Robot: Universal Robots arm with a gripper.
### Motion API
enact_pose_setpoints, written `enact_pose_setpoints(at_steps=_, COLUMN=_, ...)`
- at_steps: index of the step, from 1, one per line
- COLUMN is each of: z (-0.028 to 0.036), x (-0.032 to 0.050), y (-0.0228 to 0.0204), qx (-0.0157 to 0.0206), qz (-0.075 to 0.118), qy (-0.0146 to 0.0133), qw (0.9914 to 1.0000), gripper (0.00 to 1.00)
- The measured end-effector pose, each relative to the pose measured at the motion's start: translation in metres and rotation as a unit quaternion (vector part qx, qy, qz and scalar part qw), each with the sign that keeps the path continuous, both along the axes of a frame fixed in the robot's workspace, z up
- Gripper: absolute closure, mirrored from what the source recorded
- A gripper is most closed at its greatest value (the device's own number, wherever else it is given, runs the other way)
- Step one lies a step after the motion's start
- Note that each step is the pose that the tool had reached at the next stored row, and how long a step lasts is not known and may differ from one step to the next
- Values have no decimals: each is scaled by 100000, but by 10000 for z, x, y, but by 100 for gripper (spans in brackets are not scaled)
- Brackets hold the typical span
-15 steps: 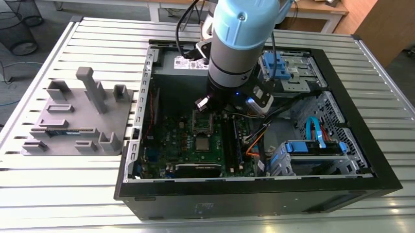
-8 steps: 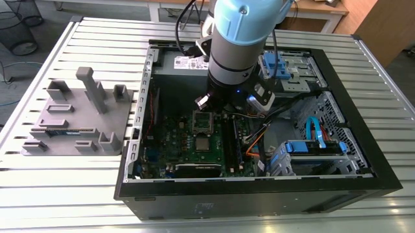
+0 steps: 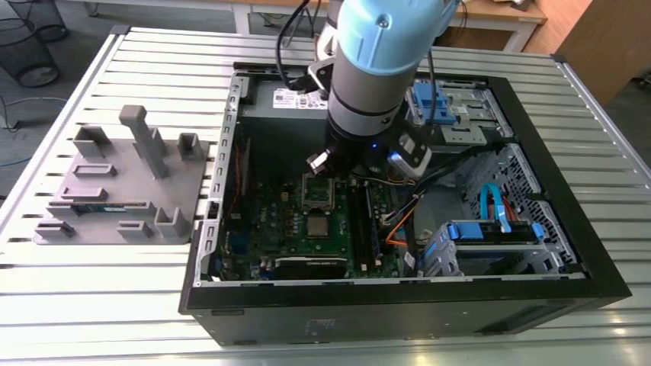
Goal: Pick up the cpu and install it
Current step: 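Close the cpu cover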
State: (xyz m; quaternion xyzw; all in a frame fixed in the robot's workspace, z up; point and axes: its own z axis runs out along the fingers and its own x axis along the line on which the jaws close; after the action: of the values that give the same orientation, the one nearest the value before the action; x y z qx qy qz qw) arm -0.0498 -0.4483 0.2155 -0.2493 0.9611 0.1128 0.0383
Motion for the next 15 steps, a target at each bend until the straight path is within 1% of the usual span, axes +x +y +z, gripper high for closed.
enact_pose_setpoints(at_steps=5, z=-54, x=33, y=3, qx=-2, qz=103, qy=0, qw=100000, gripper=89)
enact_pose_setpoints(at_steps=9, z=-90, x=34, y=8, qx=-4, qz=108, qy=-1, qw=100000, gripper=89)
enact_pose_setpoints(at_steps=15, z=-118, x=34, y=28, qx=-5, qz=109, qy=0, qw=100000, gripper=89)
